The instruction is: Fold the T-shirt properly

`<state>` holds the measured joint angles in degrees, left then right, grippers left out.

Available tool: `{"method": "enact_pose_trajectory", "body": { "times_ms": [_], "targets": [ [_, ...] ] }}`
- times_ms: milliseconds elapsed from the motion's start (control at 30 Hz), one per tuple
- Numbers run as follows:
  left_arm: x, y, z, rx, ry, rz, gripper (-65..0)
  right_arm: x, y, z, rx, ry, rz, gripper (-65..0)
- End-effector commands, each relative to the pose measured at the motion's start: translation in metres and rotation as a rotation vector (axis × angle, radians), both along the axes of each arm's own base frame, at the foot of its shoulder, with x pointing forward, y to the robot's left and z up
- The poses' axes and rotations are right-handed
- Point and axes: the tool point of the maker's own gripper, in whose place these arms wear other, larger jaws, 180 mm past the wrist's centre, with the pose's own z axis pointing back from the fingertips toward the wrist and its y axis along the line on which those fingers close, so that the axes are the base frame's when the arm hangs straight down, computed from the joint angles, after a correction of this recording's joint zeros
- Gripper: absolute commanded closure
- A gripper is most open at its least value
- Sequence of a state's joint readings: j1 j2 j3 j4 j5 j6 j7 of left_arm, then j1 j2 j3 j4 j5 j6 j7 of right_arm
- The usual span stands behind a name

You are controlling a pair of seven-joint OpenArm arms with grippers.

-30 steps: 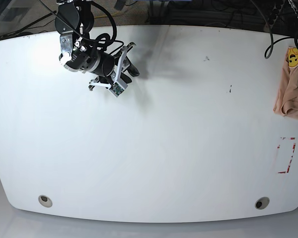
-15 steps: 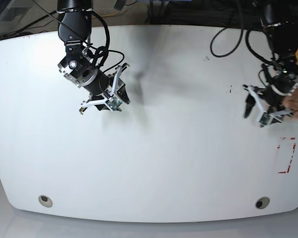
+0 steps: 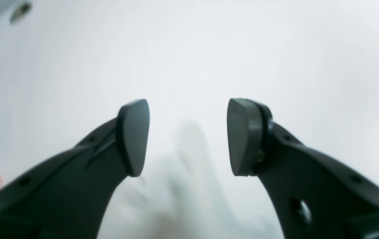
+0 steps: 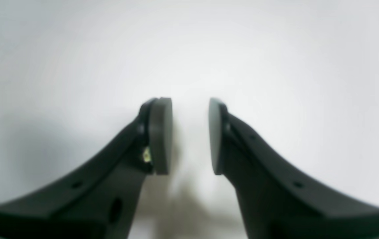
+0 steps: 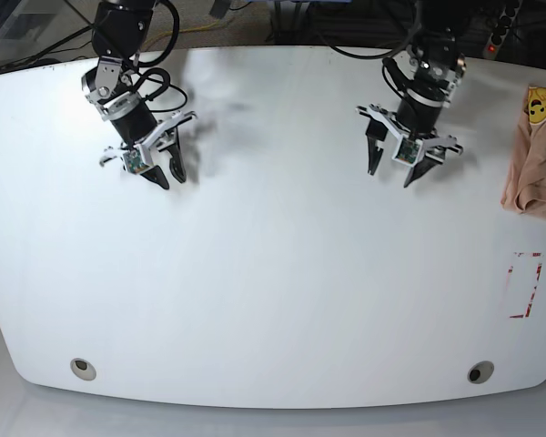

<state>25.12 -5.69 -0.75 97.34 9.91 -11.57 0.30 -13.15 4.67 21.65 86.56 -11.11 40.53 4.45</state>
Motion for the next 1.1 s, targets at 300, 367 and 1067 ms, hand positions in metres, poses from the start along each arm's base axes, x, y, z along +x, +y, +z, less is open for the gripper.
{"method": "enact_pose_trajectory", "body": {
  "times_ms": [300, 367, 1067],
  "targets": [
    [-0.112, -0.001, 0.013, -0.057, 0.001, 0.113, -33.8, -0.101, -0.045, -0.005, 0.246, 0.077, -0.185, -17.9],
    [-0.137, 0.000, 0.010, -0.056, 0.040, 0.120, -33.8, -0.120, -0.049, -0.007, 0.262, 0.105, -0.211, -17.9],
    [-0.354, 0.024, -0.073, 0.000, 0.653, 0.142, -33.9, -0.362, -0.021, -0.051, 0.366, 0.639, -0.346, -17.9]
  ]
}}
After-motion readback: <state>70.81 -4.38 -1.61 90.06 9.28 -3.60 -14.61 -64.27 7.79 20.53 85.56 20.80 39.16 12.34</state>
